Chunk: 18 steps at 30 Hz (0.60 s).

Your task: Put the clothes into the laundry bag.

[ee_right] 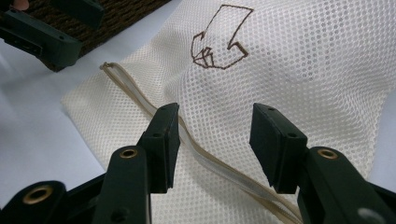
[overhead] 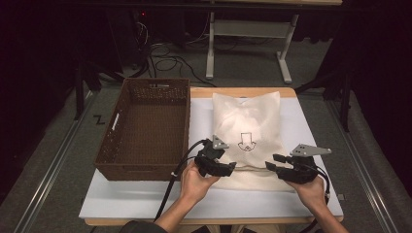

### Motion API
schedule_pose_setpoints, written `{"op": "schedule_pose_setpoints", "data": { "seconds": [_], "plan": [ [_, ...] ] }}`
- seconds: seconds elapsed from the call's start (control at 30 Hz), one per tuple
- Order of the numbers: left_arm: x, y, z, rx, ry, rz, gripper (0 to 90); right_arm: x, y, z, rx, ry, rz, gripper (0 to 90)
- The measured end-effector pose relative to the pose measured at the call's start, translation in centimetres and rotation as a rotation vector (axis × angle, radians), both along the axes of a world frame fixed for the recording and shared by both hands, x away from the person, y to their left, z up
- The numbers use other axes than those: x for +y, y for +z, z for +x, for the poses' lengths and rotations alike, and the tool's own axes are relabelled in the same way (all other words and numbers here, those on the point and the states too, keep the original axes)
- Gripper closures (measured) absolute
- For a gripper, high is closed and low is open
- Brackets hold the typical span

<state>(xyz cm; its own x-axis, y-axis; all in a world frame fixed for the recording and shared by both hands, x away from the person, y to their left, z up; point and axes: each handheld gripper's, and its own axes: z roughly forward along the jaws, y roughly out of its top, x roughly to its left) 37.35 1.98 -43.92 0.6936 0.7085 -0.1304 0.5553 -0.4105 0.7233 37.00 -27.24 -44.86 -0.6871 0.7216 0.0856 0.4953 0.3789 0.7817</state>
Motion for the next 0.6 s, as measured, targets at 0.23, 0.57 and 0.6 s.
{"op": "schedule_pose_setpoints", "data": {
  "seconds": [0.23, 0.57, 0.6],
  "plan": [
    [0.0, 0.0, -1.1, -0.021, -0.027, 0.0, 36.4, -0.1, -0.3, -0.6, 0.006, -0.005, 0.009, 53.2],
    [1.1, -0.6, -2.0, -0.015, -0.025, -0.009, 36.3, 0.0, -0.8, -1.5, 0.01, 0.009, 0.024, 53.1],
    [1.1, -0.6, -2.2, -0.018, -0.025, -0.016, 36.3, 0.0, -0.9, -1.5, 0.012, 0.009, 0.024, 53.1]
  ]
}}
